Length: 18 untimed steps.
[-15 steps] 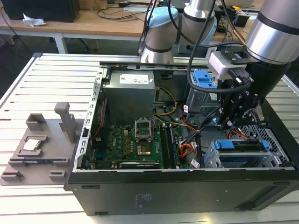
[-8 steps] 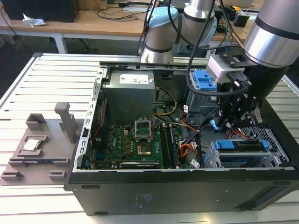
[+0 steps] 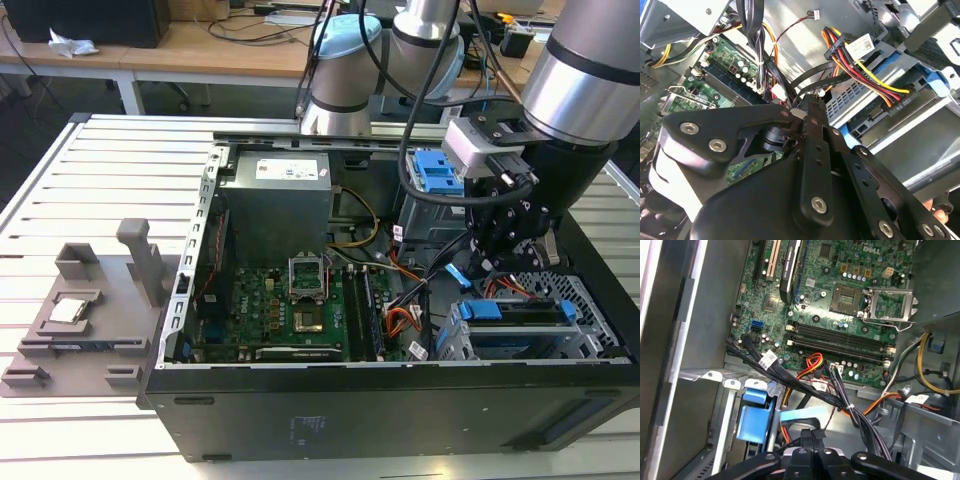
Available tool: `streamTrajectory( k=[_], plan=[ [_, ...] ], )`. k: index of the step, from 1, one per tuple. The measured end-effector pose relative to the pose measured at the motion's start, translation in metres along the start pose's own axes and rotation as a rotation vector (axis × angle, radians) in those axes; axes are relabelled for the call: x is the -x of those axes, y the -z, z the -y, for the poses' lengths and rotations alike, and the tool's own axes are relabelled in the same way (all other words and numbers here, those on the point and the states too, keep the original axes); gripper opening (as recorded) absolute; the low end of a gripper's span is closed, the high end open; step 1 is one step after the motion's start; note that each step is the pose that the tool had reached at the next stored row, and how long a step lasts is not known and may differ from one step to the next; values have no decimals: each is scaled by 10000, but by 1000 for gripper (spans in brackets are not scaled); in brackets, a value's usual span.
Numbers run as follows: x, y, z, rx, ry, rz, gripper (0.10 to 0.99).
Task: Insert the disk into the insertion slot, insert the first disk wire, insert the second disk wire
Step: 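Insert the second disk wire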
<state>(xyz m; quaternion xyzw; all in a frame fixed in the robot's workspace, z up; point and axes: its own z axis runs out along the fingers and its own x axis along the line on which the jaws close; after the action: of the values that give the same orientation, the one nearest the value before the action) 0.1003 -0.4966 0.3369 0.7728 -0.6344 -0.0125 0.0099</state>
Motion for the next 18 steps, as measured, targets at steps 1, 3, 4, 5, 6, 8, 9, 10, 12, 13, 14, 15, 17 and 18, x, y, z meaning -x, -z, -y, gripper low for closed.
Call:
streamTrajectory(
  k=[1,3,4,5,6,8,9,10,12,13,14,15,17,18],
  plan=[
    [1,90,-3,0,0,0,106],
    [2,146,-7,0,0,1,106],
    [4,145,-21,-4,0,19,106],
    [5,145,-25,-8,4,40,106],
    [5,146,-25,-8,4,39,106],
    [5,145,-25,-8,5,40,106],
    [5,146,-25,-8,5,39,114],
    [5,145,-25,-8,6,40,231],
    [5,146,-25,-8,6,40,231],
    [-6,147,-34,-7,5,37,302],
    [-39,145,-51,-8,8,39,302],
    [-129,142,-75,-7,14,38,302],
    [-233,140,-96,-8,16,37,302],
    [-277,136,-109,-8,17,40,302]
  ],
)
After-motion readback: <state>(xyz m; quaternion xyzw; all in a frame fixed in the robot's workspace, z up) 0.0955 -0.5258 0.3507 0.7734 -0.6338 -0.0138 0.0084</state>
